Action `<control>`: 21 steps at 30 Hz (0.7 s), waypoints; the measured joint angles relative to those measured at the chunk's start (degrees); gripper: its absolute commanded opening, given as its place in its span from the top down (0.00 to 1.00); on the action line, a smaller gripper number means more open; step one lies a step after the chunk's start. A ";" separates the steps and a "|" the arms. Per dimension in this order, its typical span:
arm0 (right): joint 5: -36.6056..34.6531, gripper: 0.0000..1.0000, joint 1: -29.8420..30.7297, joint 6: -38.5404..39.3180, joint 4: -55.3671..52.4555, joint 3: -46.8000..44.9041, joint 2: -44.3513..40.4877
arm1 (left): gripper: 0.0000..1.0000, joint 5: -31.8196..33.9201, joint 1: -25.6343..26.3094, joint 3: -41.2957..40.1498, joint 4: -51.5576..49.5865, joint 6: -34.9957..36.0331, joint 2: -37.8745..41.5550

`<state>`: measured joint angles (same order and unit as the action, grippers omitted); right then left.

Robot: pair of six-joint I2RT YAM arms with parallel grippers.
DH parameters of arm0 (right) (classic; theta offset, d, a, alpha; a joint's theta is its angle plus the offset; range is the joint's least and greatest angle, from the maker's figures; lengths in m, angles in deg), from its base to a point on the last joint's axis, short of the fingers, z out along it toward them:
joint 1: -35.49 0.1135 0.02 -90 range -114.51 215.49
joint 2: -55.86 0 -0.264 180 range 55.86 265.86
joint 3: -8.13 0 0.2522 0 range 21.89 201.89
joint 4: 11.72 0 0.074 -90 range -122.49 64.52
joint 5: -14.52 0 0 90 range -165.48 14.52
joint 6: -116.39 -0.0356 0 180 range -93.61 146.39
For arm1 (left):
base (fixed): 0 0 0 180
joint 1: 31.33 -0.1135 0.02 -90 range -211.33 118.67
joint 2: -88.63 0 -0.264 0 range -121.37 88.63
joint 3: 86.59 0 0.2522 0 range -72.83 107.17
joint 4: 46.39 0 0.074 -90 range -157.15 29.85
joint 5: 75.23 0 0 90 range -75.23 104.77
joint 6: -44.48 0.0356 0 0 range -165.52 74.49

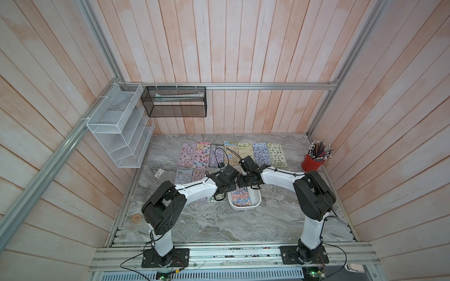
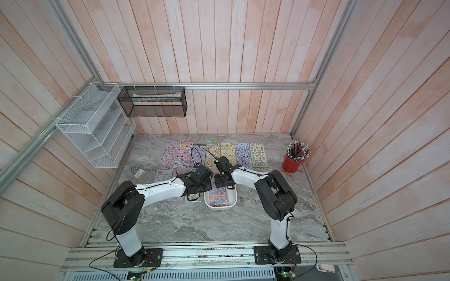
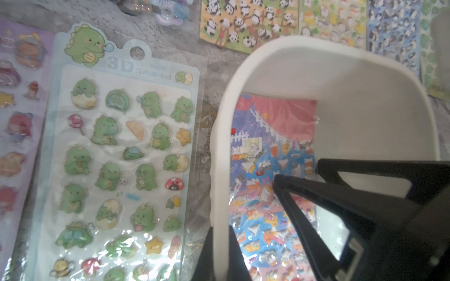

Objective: Take the stickers out of the storage box
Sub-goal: Pick up the sticker from the storage box.

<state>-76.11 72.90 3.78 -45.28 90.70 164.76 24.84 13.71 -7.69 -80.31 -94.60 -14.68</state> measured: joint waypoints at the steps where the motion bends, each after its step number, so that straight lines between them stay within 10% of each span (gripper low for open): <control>1: 0.33 0.40 0.00 0.11 0.07 0.00 0.00 | 1.00 0.00 0.00 0.02 -0.02 0.02 0.00; 21: 17.79 0.59 -6.95 -1.36 9.90 -5.62 -2.60 | 1.00 0.00 -0.02 1.07 -0.52 1.31 0.00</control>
<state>-58.32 65.95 2.42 -35.38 85.09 162.16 24.84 13.69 -6.62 -80.84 -93.28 -14.68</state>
